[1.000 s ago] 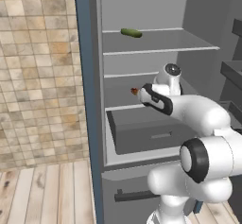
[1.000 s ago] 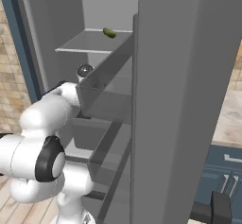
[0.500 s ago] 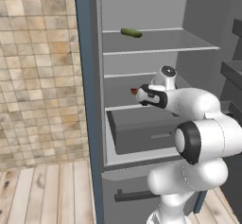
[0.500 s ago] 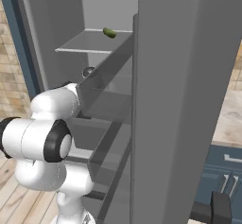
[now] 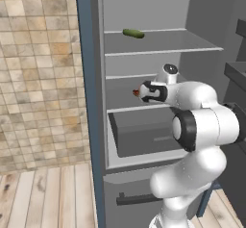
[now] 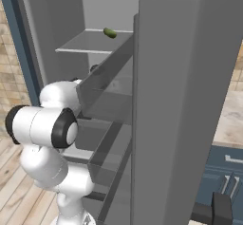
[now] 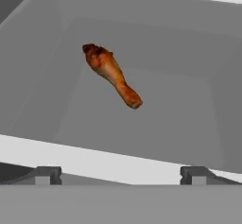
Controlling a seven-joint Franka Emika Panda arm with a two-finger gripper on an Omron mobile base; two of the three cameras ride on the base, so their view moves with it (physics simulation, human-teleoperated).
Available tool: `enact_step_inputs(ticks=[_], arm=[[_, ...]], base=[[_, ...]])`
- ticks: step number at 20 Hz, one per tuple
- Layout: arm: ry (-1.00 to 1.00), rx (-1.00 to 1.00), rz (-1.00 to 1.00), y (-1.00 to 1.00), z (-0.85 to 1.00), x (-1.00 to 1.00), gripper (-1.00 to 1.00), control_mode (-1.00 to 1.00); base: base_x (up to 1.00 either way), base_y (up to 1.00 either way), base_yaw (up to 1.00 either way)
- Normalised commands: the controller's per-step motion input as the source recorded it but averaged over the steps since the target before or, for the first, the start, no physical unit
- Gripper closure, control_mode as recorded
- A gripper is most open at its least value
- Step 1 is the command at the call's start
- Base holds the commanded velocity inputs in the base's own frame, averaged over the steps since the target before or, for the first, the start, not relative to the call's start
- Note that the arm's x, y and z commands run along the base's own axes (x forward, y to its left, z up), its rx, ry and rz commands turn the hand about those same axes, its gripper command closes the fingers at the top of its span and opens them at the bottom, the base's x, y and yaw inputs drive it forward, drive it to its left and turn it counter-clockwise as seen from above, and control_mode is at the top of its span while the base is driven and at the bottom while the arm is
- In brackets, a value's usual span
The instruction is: Take the chicken drumstick from the fridge and place it on the digital scale on the counter by the fridge. Wait a few seconds for a reading, then move it to the plate on the dining counter.
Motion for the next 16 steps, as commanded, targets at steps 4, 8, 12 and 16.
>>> enact_step_inputs(ticks=[4,8,12,16], arm=[[0.08,0.0,0.0,-0.09,-0.02,0.47,-1.0,-1.0],[0.05,0.0,0.03,-0.04,-0.05,0.39,-1.0,-1.0],[0.05,0.0,0.04,0.0,-0.07,0.34,-1.0,-1.0],[0.04,0.0,0.0,0.0,-0.07,0.28,-1.0,-1.0]], base=[[0.0,0.0,0.0],[0.0,0.0,0.0],[0.0,0.0,0.0],[0.0,0.0,0.0]])
